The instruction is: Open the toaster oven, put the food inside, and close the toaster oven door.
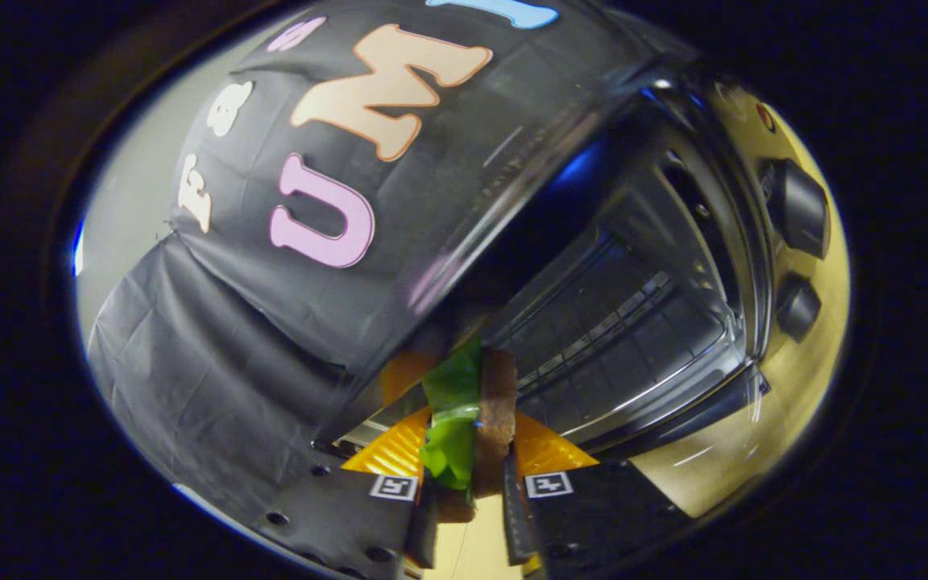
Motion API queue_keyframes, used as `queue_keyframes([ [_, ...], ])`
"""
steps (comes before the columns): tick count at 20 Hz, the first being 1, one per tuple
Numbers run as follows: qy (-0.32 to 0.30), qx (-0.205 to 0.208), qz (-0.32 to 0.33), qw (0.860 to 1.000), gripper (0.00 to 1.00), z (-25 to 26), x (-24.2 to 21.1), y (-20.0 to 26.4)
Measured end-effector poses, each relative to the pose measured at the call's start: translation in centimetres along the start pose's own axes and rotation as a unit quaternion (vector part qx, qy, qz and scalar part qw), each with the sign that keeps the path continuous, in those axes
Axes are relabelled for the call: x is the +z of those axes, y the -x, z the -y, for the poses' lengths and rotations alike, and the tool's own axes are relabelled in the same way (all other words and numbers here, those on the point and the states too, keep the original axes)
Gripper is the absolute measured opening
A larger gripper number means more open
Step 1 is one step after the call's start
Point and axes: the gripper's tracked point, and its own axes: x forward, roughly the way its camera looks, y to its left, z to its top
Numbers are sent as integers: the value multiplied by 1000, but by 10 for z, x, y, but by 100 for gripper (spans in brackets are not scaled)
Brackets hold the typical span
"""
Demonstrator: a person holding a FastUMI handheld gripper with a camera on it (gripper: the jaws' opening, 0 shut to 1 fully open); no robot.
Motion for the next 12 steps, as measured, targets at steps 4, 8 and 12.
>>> queue_keyframes([
  [4,34,-36,15,999,56,12,4,1],
  [8,64,-59,53,995,77,19,18,3],
  [12,87,-119,80,986,98,39,33,10],
])
